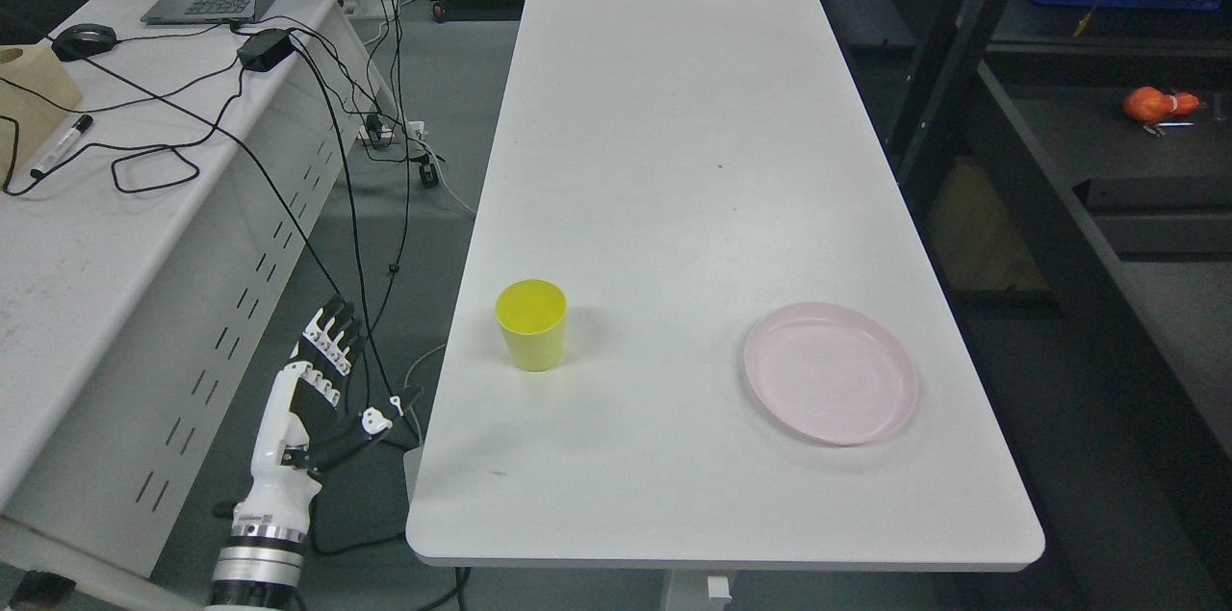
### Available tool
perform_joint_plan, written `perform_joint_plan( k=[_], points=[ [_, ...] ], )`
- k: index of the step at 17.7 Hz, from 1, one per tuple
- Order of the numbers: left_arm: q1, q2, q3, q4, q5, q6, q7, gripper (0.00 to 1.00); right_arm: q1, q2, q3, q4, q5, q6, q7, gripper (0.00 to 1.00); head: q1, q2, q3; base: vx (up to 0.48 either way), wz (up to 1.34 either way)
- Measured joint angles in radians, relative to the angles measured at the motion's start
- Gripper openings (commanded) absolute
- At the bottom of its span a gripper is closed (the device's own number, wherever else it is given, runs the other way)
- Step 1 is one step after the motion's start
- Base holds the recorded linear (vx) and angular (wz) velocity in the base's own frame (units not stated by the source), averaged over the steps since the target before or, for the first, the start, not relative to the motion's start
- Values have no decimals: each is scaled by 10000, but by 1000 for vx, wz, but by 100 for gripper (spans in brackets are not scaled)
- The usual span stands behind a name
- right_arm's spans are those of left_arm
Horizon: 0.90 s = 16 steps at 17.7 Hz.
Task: Place yellow IKEA cup on middle right shelf
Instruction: 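Raise the left hand from beside the table toward the yellow cup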
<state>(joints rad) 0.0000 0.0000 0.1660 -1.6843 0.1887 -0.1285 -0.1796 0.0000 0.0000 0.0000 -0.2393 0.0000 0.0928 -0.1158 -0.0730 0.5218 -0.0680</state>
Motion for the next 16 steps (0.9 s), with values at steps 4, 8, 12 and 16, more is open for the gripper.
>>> perform_joint_plan(
  k=[4,8,12,16],
  points=[
    [0,0,-55,-3,0,-13,0,99,0,0,0,0,0,0,0,99,0,0,0,0,0],
    [-8,0,-108,95,14,122,-19,99,0,0,0,0,0,0,0,99,0,0,0,0,0],
    [-426,0,-128,401,24,397,-57,97,0,0,0,0,0,0,0,99,0,0,0,0,0],
    [-1217,0,-111,885,373,705,-59,97,0,0,0,0,0,0,0,99,0,2,0,0,0]
  ],
)
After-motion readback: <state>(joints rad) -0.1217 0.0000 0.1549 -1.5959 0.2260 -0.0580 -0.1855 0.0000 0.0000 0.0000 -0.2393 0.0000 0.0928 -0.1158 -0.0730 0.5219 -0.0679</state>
